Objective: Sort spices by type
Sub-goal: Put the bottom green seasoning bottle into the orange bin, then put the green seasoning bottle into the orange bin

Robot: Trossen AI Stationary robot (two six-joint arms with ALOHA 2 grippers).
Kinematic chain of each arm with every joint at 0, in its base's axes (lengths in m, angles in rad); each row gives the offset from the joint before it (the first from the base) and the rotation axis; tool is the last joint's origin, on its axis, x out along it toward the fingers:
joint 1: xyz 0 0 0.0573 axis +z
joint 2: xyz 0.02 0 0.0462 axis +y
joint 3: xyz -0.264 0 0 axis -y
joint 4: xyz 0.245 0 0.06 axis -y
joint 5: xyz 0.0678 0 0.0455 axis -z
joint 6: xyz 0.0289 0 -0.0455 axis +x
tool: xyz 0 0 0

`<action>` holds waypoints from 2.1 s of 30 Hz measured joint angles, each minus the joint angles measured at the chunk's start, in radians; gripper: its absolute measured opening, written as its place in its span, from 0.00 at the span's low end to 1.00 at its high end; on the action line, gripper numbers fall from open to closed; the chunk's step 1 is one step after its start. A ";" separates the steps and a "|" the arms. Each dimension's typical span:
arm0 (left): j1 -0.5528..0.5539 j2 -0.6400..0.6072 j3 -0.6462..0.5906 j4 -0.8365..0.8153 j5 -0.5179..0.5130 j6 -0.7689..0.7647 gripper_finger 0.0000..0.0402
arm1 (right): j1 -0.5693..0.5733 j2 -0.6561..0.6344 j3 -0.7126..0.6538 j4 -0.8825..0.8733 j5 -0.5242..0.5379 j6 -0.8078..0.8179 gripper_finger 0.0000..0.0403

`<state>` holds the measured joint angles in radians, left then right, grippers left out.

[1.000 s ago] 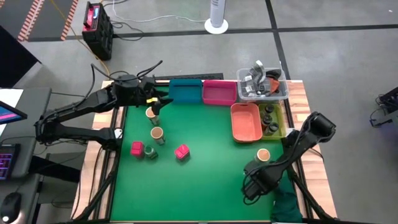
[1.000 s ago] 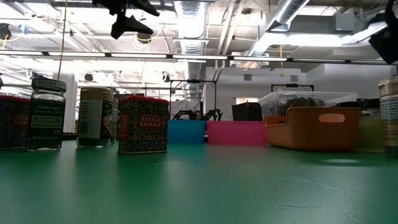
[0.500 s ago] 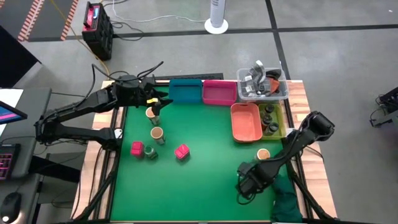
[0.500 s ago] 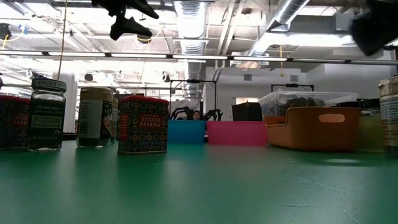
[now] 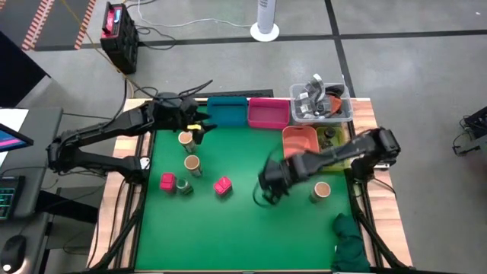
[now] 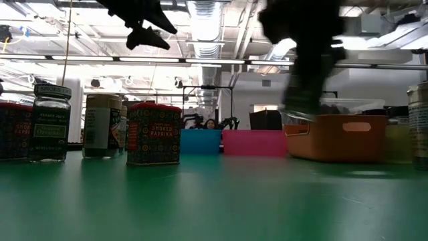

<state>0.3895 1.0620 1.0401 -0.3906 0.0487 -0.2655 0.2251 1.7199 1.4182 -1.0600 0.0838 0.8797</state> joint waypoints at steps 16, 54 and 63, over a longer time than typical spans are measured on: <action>0.159 -0.002 0.000 -0.126 0.258 0.187 0.60 | -0.463 -0.001 0.157 -0.328 0.050 -0.229 0.56; 0.169 -0.068 0.000 -0.186 0.269 0.126 0.60 | -0.610 -0.081 -0.206 -0.142 0.023 -0.335 0.67; 0.194 -0.068 0.009 -0.316 0.270 0.086 0.60 | -0.604 -0.276 -0.206 -0.128 0.126 -0.305 0.67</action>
<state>0.5831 0.9940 1.0493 -0.7064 0.3186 -0.1792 -0.3794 1.4435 1.2118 -1.1884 0.2093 0.5751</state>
